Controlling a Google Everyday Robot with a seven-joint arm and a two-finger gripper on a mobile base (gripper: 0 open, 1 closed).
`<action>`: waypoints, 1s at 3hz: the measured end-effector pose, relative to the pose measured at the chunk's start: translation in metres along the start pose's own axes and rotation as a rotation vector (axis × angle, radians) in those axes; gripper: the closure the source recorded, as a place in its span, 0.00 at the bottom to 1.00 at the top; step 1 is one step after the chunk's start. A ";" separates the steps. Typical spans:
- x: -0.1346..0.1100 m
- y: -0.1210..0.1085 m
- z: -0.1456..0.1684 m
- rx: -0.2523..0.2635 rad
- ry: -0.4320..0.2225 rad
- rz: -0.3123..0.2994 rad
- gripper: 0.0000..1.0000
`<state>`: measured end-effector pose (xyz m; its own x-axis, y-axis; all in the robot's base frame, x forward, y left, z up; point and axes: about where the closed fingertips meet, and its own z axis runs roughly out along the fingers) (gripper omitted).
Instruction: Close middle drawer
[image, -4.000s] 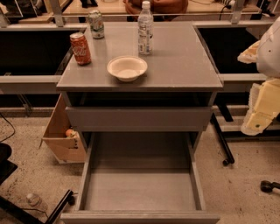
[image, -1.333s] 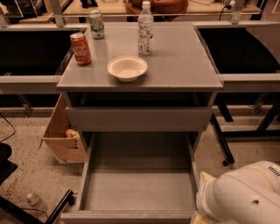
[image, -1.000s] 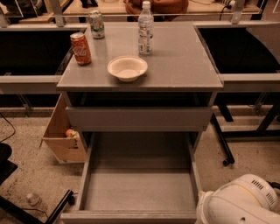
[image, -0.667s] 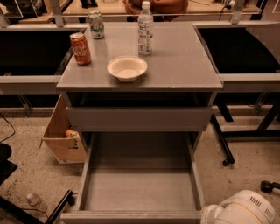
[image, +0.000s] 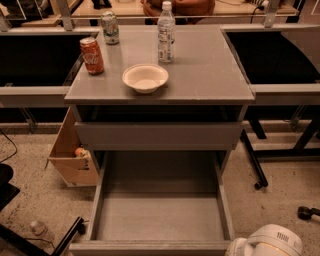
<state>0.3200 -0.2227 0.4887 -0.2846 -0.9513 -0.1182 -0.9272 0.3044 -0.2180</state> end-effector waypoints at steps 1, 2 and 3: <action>-0.007 0.000 0.042 -0.034 -0.043 -0.002 1.00; -0.007 0.001 0.043 -0.037 -0.043 -0.004 1.00; -0.012 0.014 0.053 -0.060 -0.048 -0.017 1.00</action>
Offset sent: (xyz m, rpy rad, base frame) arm 0.0124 0.0058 -0.0288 0.0413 0.0085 0.0035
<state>0.3234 -0.2044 0.4362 -0.2581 -0.9525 -0.1617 -0.9451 0.2837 -0.1625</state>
